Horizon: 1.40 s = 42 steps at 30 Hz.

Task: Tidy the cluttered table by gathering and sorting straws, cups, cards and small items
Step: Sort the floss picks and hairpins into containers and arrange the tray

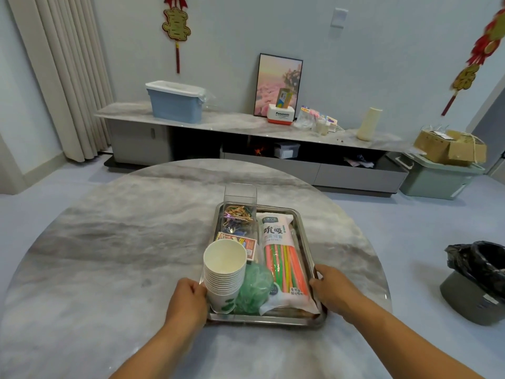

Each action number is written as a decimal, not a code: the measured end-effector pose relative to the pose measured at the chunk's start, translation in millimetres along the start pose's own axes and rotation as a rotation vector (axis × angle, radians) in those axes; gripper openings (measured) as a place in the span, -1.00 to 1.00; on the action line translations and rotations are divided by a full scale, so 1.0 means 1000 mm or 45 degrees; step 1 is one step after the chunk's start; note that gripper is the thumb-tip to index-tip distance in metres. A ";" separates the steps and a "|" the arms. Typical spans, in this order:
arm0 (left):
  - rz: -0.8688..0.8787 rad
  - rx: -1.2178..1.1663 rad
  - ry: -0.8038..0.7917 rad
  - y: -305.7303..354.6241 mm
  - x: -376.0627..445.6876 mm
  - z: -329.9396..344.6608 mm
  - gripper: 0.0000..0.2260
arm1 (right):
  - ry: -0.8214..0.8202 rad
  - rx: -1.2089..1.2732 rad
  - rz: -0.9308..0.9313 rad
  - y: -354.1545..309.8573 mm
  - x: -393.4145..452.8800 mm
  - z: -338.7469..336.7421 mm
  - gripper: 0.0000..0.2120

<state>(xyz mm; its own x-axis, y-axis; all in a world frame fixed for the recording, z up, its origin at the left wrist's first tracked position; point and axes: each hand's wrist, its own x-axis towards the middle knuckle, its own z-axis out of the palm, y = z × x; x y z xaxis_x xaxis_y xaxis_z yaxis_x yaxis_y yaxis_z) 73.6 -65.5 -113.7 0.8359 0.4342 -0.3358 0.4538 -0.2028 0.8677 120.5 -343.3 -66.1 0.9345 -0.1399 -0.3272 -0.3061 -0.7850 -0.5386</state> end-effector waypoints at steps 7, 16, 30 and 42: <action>0.009 -0.024 0.075 0.022 0.059 -0.014 -0.85 | 0.050 0.183 -0.142 -0.040 0.053 0.017 -0.82; 0.029 -0.030 0.127 0.032 0.102 -0.006 -0.83 | 0.216 0.305 -0.572 -0.123 0.088 0.041 -0.42; 0.113 0.004 0.181 0.048 0.137 0.012 -0.86 | -0.142 0.145 -0.624 -0.174 0.139 0.035 -0.59; 0.073 -0.393 -0.180 0.053 0.127 -0.008 -0.90 | 0.131 -0.090 0.218 -0.082 0.111 0.015 -0.78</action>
<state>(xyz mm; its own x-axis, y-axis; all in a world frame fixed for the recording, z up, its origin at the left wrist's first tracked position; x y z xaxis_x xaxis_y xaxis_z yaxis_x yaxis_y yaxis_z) 201.7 -13.7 -107.5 0.9017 0.2993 -0.3121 0.3083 0.0610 0.9493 246.2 -285.2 -70.1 0.8845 -0.3330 -0.3266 -0.4522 -0.7844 -0.4247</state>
